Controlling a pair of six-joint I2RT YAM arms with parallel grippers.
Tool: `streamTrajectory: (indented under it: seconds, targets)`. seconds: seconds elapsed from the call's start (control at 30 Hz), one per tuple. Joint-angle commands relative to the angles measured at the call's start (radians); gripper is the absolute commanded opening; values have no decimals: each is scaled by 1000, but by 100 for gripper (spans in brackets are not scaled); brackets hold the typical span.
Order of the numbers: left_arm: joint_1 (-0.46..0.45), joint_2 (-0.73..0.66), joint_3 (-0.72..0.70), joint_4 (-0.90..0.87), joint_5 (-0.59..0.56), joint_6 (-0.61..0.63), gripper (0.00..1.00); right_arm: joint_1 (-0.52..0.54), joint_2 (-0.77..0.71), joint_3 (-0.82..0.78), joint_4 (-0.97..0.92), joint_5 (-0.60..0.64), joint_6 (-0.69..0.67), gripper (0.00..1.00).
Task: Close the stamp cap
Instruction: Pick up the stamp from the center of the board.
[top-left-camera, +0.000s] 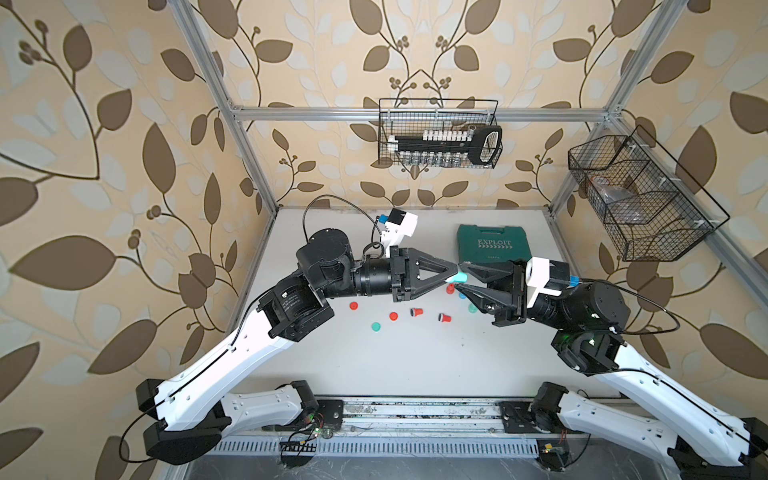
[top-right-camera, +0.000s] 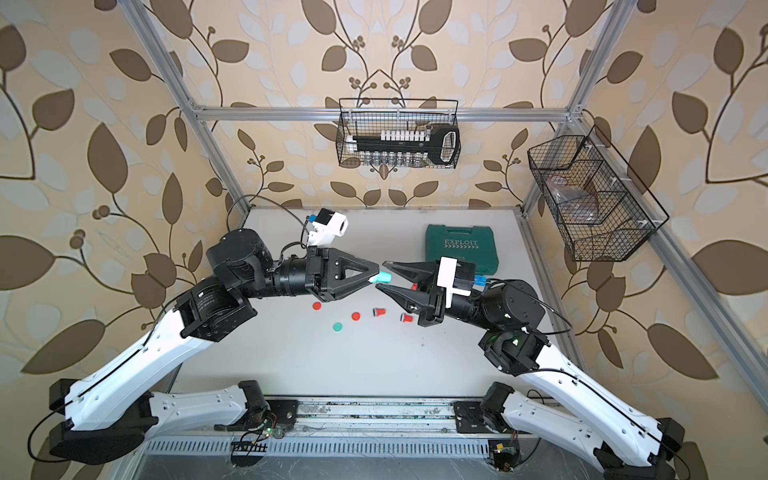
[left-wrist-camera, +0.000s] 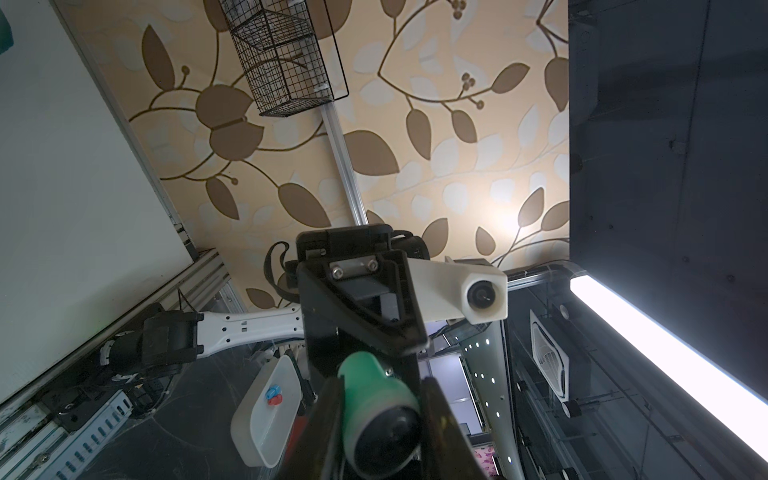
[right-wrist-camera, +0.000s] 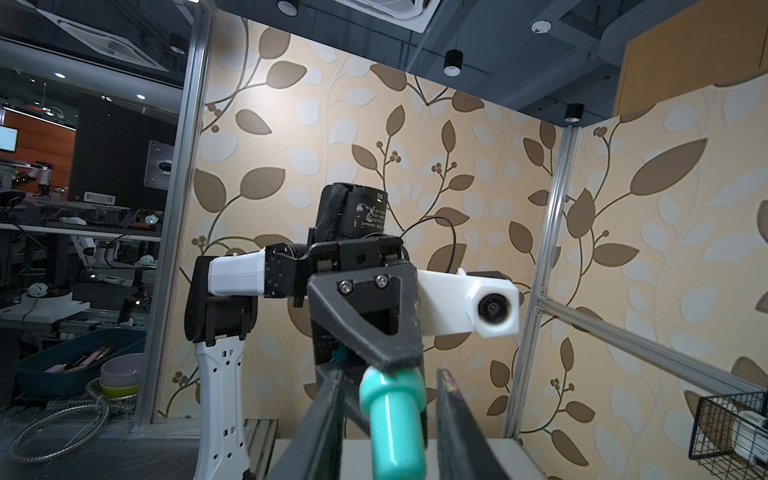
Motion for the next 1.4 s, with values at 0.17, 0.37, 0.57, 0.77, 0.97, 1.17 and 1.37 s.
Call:
streamTrajectory:
  seconds: [0.17,0.37,0.57,0.77,0.97,1.17,1.37]
  targets:
    - [-10,-19,36,71,28,-16,18,0,18,29,-30,-4,21,29]
    - [-10,-19,34,84,29,-24,18,0,36,40,-24,-2,32,21]
    - [-9,-19,29,76,29,-25,17,1,29,36,8,-5,42,22]
    - [-10,-13,31,81,31,-31,17,1,26,39,27,-9,49,22]
    - [-10,-10,32,78,33,-34,17,0,30,43,31,-16,58,22]
    - [-10,-8,31,75,33,-36,16,1,36,47,37,-21,64,22]
    - [-10,-4,35,77,33,-37,16,1,47,56,34,-30,68,19]
